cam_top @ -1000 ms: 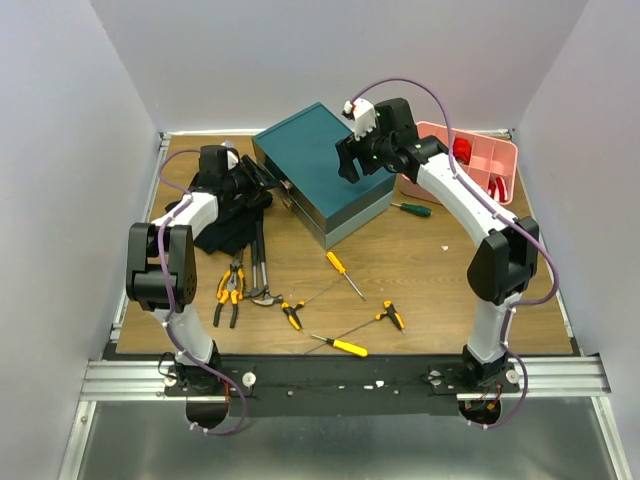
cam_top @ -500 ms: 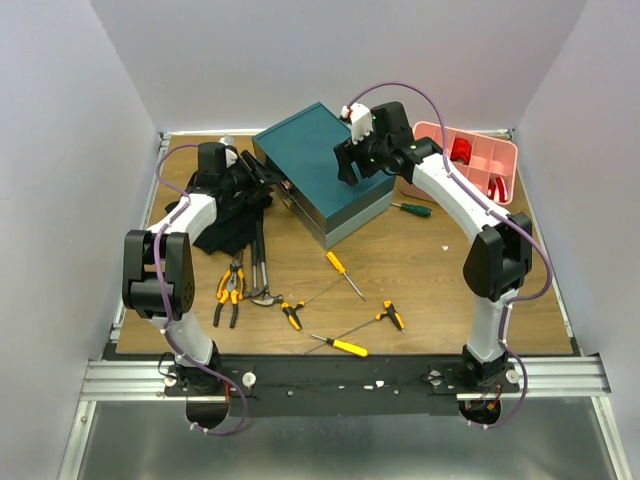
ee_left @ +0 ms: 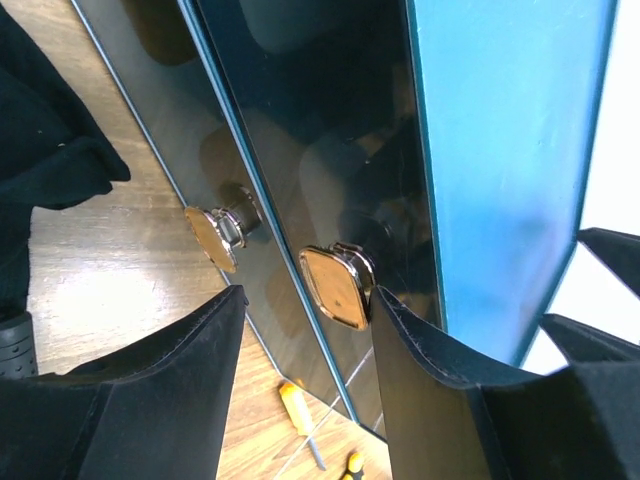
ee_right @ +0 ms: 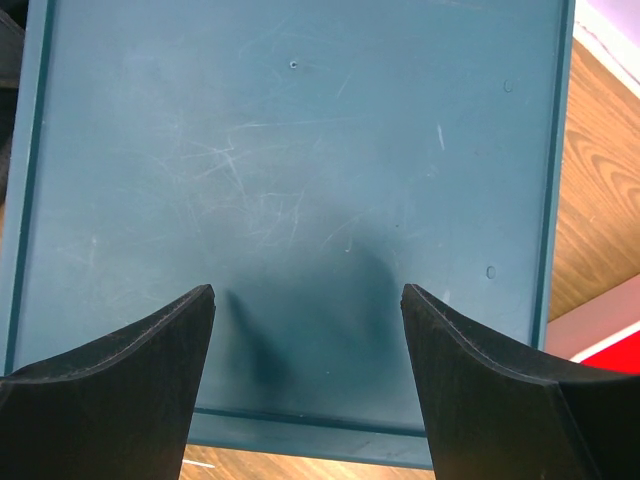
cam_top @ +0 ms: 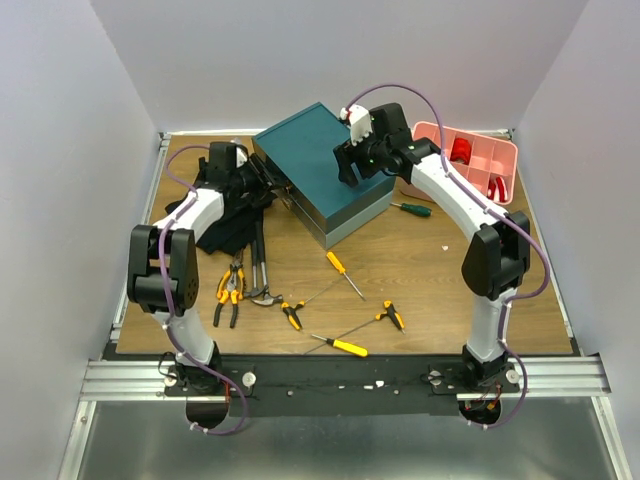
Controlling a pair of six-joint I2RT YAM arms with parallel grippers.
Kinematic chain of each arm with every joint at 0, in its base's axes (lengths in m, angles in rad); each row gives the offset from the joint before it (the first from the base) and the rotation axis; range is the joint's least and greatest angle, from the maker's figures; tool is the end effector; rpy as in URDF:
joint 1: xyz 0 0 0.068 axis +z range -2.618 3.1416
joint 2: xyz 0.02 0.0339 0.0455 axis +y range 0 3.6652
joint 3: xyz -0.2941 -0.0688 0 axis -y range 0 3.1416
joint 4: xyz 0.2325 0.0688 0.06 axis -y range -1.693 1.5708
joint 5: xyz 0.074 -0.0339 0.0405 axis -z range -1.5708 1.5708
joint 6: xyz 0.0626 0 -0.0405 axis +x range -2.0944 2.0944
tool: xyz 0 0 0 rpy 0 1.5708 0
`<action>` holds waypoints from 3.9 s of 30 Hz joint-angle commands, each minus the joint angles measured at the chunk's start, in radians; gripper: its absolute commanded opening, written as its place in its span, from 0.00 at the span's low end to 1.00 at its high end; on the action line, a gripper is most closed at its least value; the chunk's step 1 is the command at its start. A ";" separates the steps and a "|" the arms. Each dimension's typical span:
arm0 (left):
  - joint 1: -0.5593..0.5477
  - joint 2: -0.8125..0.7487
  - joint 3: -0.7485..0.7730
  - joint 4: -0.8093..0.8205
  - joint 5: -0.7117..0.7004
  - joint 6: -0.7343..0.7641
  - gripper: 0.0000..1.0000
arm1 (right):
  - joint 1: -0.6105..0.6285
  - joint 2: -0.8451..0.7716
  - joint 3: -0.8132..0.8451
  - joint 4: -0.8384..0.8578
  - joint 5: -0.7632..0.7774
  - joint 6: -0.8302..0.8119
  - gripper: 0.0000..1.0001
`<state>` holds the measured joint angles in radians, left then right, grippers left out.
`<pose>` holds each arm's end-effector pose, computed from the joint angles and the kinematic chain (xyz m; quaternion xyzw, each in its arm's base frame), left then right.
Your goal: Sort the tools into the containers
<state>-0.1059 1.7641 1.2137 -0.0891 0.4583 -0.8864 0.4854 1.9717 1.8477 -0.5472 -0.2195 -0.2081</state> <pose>0.4052 -0.0709 0.2540 -0.2367 0.8435 -0.3866 0.2879 0.4170 0.2354 0.3310 -0.3490 0.8257 0.1574 0.4144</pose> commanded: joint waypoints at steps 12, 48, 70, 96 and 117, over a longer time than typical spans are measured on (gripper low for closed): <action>0.048 -0.110 0.058 -0.549 -0.431 0.190 0.62 | 0.019 -0.008 -0.065 0.029 0.108 -0.088 0.83; 0.130 -0.511 -0.020 -0.241 -0.032 0.630 0.88 | -0.395 -0.134 -0.369 -0.202 -0.230 -0.662 0.74; 0.150 -0.443 0.018 -0.307 -0.182 0.807 0.88 | -0.410 0.210 -0.108 -0.300 -0.121 -0.812 0.69; 0.161 -0.557 -0.146 -0.251 -0.371 0.460 0.88 | -0.308 -0.280 0.076 -0.396 -0.190 -0.141 0.01; 0.190 -0.792 -0.261 -0.443 -0.458 0.762 0.89 | 0.234 0.145 0.444 -0.270 -0.291 0.246 0.01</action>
<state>0.0540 1.0134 0.9539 -0.5179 -0.0387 -0.1612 0.6949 2.0811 2.2349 -0.8391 -0.5083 -0.0521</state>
